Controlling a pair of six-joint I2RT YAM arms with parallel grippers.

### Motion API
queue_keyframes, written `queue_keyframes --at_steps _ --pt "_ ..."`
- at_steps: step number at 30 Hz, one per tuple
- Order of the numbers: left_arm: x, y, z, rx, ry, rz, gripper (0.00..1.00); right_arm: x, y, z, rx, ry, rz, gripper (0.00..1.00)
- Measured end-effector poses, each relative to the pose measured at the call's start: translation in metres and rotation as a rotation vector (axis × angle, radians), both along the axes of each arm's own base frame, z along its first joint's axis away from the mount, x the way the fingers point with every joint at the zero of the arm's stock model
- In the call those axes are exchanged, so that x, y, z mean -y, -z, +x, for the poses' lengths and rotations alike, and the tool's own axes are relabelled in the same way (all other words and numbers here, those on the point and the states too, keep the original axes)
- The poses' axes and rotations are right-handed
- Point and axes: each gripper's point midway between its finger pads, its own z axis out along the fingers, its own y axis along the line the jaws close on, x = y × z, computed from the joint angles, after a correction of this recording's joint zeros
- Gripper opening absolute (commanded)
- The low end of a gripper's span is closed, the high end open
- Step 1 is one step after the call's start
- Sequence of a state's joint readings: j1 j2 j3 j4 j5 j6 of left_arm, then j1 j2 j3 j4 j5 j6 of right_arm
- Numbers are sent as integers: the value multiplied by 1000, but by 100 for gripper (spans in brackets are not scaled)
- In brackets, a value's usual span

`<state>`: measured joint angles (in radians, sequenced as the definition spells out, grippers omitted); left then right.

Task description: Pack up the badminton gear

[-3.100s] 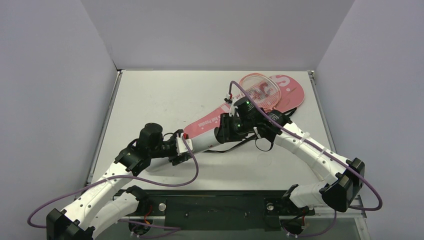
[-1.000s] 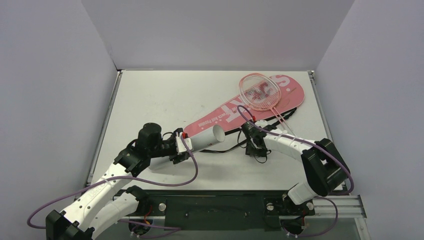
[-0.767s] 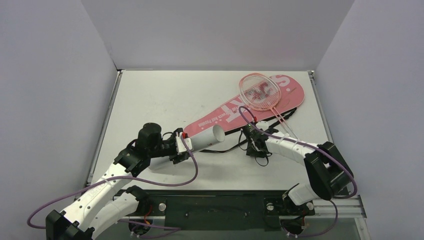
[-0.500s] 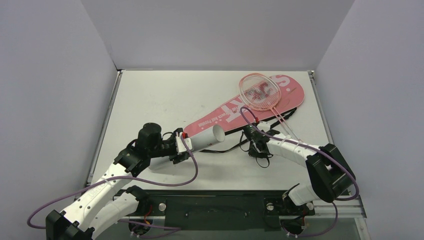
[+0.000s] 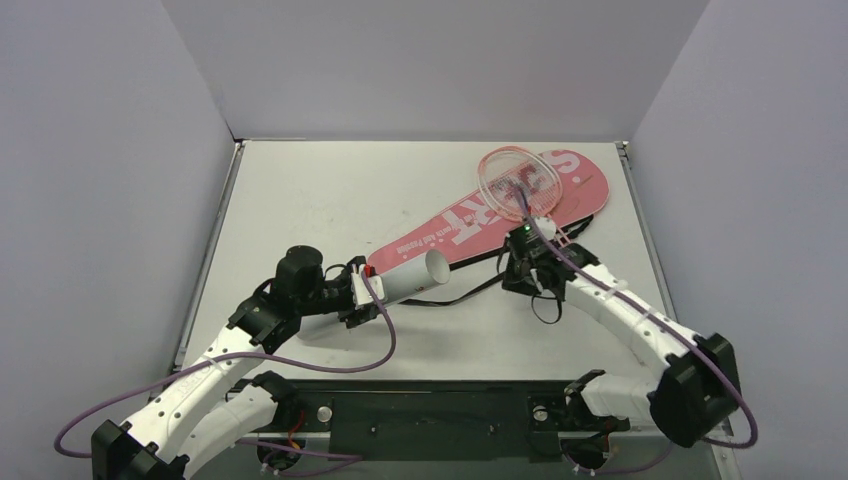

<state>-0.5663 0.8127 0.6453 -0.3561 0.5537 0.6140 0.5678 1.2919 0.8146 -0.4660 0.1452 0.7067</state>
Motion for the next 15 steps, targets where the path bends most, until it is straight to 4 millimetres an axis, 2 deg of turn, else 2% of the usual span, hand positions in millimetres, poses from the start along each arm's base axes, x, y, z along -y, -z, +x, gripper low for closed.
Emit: queue_keyframes --at_steps 4,6,8,12,15 --pt "0 0 0 0 -1 0 0 -31 -94 24 185 -52 268 0" --pt "-1 0 1 0 -4 -2 0 -48 -139 23 259 -120 390 0" --pt "-1 -1 1 -1 -7 -3 0 -62 -173 15 315 -187 499 0" --pt "0 -1 1 -4 -8 -8 0 -84 -213 -2 405 -267 699 0" --pt "1 -2 0 -8 -5 -15 0 -96 -227 -13 441 -299 816 0"
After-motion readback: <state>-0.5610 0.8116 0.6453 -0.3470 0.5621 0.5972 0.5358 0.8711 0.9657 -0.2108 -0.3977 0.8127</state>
